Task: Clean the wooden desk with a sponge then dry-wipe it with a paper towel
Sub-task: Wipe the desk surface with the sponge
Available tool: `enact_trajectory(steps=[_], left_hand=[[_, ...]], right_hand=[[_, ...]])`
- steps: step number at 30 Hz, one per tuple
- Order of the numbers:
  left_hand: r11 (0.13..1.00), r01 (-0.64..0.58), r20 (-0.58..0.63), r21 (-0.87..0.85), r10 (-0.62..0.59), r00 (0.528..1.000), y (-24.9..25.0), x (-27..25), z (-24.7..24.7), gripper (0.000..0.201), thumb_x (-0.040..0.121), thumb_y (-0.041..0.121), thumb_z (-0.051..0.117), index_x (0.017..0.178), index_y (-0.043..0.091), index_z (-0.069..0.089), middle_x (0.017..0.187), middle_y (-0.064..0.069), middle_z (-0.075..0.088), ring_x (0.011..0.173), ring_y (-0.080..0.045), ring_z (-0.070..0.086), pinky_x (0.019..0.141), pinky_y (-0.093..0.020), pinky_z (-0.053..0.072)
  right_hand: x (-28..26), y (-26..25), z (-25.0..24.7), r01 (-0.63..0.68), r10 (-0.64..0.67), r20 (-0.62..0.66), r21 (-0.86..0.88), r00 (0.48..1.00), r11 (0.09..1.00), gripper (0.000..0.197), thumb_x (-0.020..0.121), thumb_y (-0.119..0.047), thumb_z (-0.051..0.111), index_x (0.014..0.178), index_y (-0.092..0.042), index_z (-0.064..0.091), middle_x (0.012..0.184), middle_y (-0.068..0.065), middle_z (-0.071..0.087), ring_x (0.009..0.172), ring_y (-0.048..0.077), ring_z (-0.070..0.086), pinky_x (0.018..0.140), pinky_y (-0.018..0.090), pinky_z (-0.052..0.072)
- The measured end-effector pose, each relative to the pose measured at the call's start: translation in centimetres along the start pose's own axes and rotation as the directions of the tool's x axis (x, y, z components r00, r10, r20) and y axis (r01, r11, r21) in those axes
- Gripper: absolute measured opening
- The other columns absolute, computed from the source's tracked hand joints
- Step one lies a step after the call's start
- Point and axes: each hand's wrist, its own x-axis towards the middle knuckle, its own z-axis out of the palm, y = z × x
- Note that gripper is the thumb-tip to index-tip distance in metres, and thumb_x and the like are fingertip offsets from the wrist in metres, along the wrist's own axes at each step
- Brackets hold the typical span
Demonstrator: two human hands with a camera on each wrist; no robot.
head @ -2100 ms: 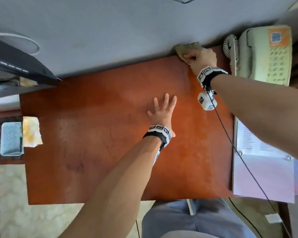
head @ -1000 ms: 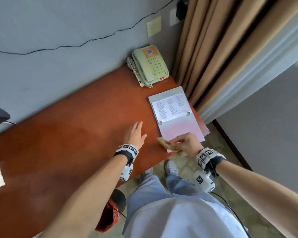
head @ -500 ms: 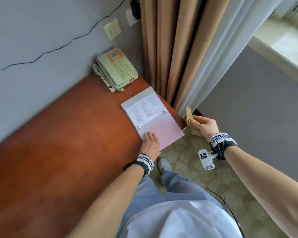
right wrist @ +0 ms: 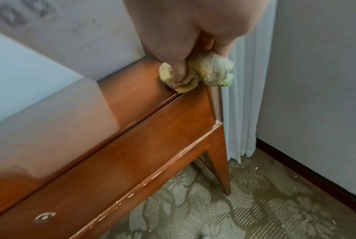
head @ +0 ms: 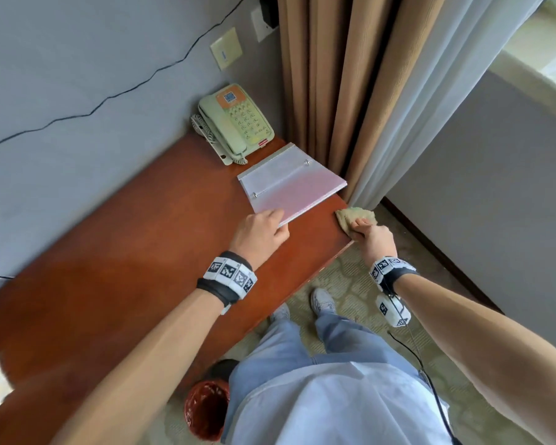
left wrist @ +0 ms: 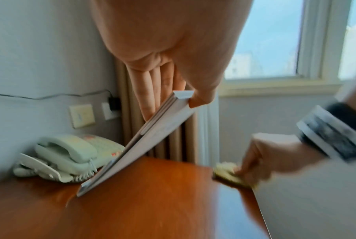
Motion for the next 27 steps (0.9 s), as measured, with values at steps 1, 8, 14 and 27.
enact_trajectory(steps=[1,8,14,27], left_hand=[[1.000,0.014,-0.058,-0.027,-0.016,0.998,-0.6,0.3,-1.2,0.016,0.093,0.022,0.059,0.094,0.009,0.067,0.076,-0.006,0.065,0.063,-0.028,0.064,0.057,-0.036,0.054],[0.984,0.059,-0.203,-0.171,-0.093,0.975,-2.6,1.1,-4.1,0.021,0.092,0.023,0.066,0.108,0.013,0.075,0.093,-0.008,0.075,0.078,-0.029,0.070,0.069,-0.040,0.059],[0.983,0.057,-0.173,-0.173,-0.088,0.981,-3.3,-0.5,-4.2,0.021,0.093,0.019,0.067,0.111,0.011,0.076,0.097,-0.010,0.075,0.081,-0.032,0.071,0.070,-0.042,0.059],[0.992,0.056,-0.295,-0.110,-0.086,0.952,-4.2,1.2,-6.1,0.022,0.096,0.018,0.062,0.111,0.008,0.073,0.102,-0.008,0.074,0.082,-0.029,0.071,0.069,-0.042,0.060]], right_hand=[[-0.2,-0.8,0.2,0.034,-0.034,0.001,-0.070,0.999,0.997,0.026,0.091,-0.015,0.064,0.113,-0.026,0.073,0.131,0.007,0.065,0.116,0.028,0.063,0.101,0.038,0.049],[-4.2,-8.9,6.1,0.396,-0.334,0.264,-0.229,0.905,0.889,0.033,0.079,0.006,0.061,0.107,-0.010,0.066,0.121,0.009,0.065,0.111,0.026,0.067,0.069,0.039,0.057],[-7.9,-14.6,12.1,0.738,-0.543,0.573,-0.174,0.614,0.652,0.048,0.095,-0.001,0.043,0.141,-0.013,0.047,0.150,0.008,0.044,0.138,0.024,0.044,0.094,0.044,0.052],[4.8,-2.0,0.9,0.345,-0.312,0.171,-0.225,0.935,0.911,0.033,0.087,-0.006,0.061,0.109,-0.028,0.068,0.132,-0.010,0.064,0.120,0.018,0.062,0.092,0.041,0.055]])
